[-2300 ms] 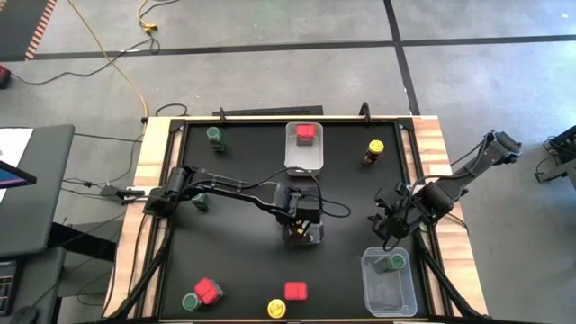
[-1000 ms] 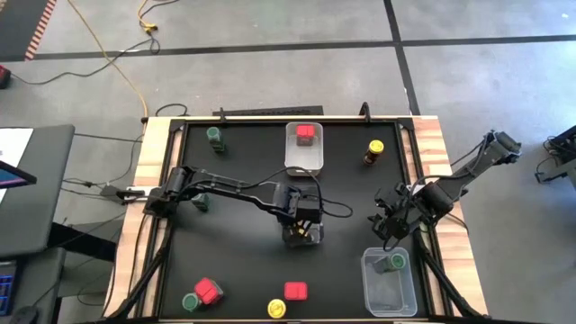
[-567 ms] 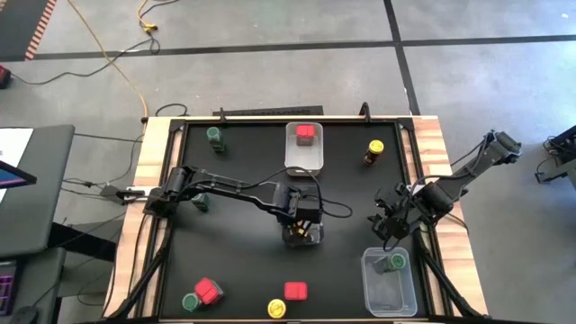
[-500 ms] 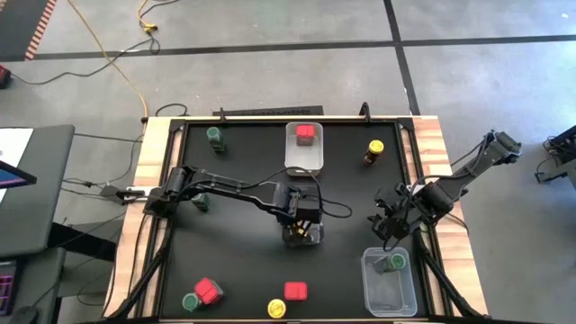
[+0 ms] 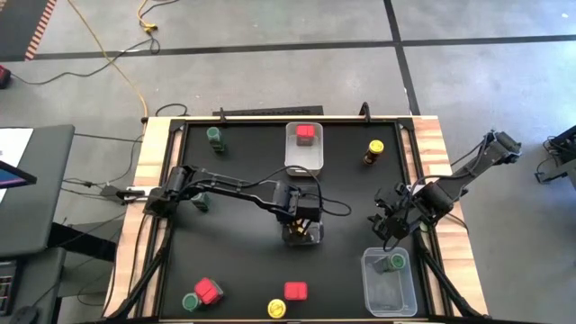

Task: Sort spices by type
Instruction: Put the middle right green seasoning bottle into the transparent bin

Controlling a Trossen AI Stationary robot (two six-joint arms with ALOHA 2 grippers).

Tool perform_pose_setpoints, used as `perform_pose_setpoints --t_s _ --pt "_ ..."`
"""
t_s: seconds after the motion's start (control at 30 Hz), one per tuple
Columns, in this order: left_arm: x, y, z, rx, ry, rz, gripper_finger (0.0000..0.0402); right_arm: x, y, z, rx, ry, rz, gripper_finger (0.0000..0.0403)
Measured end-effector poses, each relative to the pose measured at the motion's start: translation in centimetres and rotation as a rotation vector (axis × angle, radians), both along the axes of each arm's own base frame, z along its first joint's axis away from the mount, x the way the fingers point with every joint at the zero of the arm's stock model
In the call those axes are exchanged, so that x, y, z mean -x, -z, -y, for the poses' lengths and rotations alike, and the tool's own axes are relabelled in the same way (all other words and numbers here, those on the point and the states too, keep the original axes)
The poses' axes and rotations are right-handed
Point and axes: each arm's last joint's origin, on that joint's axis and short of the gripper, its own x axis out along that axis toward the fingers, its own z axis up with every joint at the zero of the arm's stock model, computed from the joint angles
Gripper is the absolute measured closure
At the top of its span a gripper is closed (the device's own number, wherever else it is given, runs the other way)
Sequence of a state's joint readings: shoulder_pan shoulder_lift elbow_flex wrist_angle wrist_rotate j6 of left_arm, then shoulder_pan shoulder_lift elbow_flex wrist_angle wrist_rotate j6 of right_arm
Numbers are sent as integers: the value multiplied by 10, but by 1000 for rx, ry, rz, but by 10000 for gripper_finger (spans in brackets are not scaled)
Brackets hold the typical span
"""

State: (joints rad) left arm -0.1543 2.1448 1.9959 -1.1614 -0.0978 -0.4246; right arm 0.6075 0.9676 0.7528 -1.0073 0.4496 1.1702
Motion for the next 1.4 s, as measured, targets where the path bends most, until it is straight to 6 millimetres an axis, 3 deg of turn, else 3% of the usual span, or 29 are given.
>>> perform_pose_setpoints --t_s 1.0,1.4 --pt "0 0 0 7 -25 1 127 0 0 0 0 -4 -3 111" --pt "5 -26 -2 -13 -38 5 127 0 0 0 4 -18 -6 111"
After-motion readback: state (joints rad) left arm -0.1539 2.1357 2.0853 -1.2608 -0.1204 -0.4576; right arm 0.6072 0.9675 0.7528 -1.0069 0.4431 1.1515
